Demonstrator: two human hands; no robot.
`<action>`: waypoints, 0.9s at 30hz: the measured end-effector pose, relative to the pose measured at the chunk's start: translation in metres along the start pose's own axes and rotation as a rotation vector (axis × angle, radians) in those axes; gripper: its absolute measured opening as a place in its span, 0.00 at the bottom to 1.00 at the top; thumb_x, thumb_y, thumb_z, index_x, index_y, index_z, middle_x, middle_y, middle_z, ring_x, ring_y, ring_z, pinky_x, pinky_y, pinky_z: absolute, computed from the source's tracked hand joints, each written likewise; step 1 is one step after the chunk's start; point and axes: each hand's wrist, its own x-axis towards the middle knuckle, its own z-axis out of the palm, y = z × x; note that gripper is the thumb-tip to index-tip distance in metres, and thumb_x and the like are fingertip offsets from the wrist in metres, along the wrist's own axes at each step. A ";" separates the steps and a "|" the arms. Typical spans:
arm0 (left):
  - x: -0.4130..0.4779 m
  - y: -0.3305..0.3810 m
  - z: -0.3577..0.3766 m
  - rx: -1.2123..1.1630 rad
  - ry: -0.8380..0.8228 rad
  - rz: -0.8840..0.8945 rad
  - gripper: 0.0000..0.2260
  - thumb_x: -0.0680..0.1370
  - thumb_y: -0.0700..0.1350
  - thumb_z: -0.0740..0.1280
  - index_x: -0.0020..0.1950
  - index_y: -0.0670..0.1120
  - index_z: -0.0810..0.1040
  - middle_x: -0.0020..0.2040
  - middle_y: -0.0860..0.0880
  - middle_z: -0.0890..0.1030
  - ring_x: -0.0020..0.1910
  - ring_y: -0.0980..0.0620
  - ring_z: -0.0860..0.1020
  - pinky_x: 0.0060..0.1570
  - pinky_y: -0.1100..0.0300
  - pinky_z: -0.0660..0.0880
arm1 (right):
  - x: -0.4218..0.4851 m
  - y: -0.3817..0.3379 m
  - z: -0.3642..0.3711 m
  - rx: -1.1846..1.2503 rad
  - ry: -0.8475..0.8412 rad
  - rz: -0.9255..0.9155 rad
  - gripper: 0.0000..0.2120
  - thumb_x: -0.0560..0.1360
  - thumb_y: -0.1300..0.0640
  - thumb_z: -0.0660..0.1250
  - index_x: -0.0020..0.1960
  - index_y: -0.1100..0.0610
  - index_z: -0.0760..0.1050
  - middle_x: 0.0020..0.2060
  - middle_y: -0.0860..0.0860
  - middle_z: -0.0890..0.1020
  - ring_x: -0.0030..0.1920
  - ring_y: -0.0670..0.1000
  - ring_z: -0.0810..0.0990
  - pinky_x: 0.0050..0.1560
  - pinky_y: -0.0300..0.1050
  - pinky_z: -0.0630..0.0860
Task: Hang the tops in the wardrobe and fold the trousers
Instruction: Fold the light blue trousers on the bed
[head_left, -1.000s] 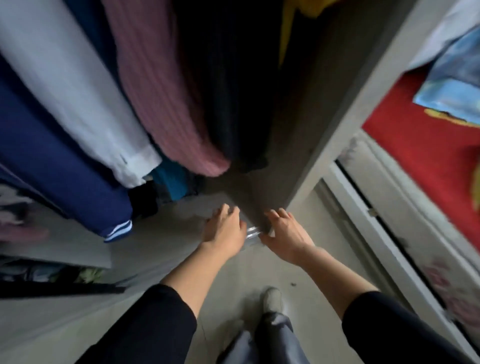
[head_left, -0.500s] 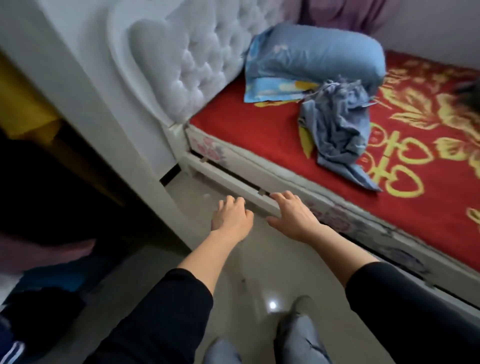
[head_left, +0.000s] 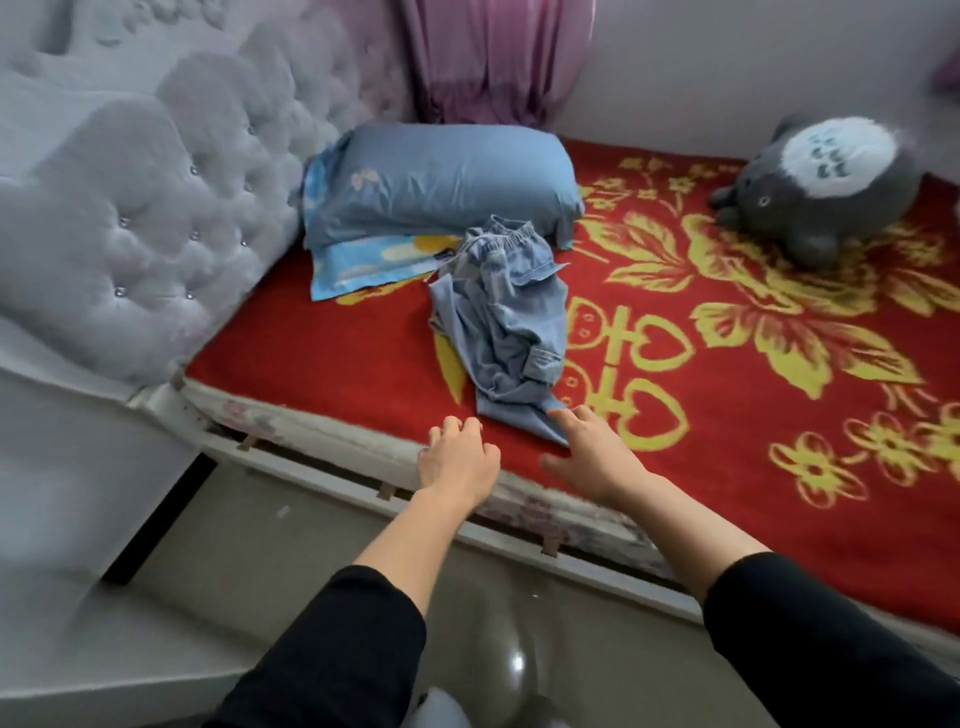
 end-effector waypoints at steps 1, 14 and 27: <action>0.012 0.007 0.001 0.004 -0.009 0.001 0.17 0.79 0.49 0.55 0.67 0.47 0.69 0.66 0.45 0.69 0.64 0.43 0.66 0.62 0.47 0.68 | 0.011 0.007 -0.004 -0.002 -0.001 0.007 0.30 0.75 0.51 0.66 0.74 0.55 0.61 0.65 0.56 0.69 0.66 0.58 0.68 0.63 0.49 0.68; 0.267 0.029 -0.016 -0.010 -0.119 -0.034 0.16 0.80 0.49 0.55 0.66 0.47 0.69 0.66 0.45 0.69 0.65 0.44 0.66 0.61 0.50 0.67 | 0.246 0.049 -0.045 0.017 -0.065 0.130 0.27 0.76 0.52 0.63 0.73 0.56 0.62 0.64 0.56 0.69 0.65 0.58 0.68 0.63 0.49 0.68; 0.543 0.042 0.014 -0.303 0.018 -0.082 0.30 0.79 0.53 0.59 0.77 0.49 0.50 0.71 0.39 0.64 0.68 0.40 0.66 0.61 0.47 0.67 | 0.501 0.105 -0.037 -0.100 -0.002 0.082 0.26 0.77 0.52 0.62 0.73 0.56 0.61 0.67 0.54 0.68 0.66 0.57 0.66 0.63 0.49 0.67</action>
